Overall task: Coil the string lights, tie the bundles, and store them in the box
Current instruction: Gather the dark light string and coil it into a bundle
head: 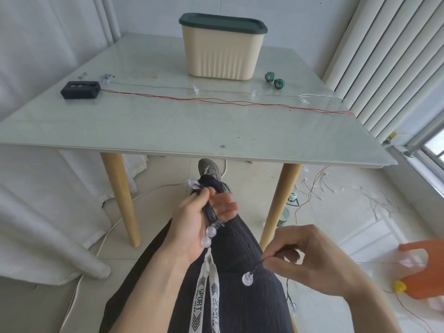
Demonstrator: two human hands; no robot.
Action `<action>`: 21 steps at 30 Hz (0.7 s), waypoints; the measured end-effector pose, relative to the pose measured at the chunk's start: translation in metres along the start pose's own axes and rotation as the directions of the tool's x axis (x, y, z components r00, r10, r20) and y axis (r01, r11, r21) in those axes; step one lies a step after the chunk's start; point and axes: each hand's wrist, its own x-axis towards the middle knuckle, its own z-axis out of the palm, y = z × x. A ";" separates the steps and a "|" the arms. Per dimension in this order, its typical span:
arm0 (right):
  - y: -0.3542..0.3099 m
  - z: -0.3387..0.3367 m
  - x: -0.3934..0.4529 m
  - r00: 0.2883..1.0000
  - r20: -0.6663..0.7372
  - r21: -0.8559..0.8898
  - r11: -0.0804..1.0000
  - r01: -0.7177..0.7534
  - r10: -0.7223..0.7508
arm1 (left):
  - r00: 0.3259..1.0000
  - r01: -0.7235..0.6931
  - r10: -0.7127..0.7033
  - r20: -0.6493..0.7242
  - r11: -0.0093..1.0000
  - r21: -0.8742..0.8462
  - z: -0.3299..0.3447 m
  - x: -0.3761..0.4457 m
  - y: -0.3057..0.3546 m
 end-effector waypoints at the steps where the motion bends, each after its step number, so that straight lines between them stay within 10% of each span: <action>1: -0.004 -0.001 0.002 0.997 0.016 0.002 0.997 0.072 -0.072 | 0.999 0.008 -0.010 0.052 0.999 0.039 0.002 -0.001 -0.003; 5: -0.012 -0.002 0.012 0.971 -0.021 0.121 0.964 0.237 -0.236 | 0.966 0.036 -0.075 0.247 0.987 0.159 0.009 -0.011 -0.017; 10: -0.016 0.008 0.026 0.899 -0.401 0.186 0.945 0.269 -0.177 | 0.844 0.059 -0.203 0.496 0.955 0.291 0.006 -0.014 -0.017; 21: 0.015 0.038 0.045 0.855 -0.510 0.200 0.980 0.013 0.092 | 0.841 0.178 -0.208 0.499 0.978 0.108 -0.002 -0.010 -0.016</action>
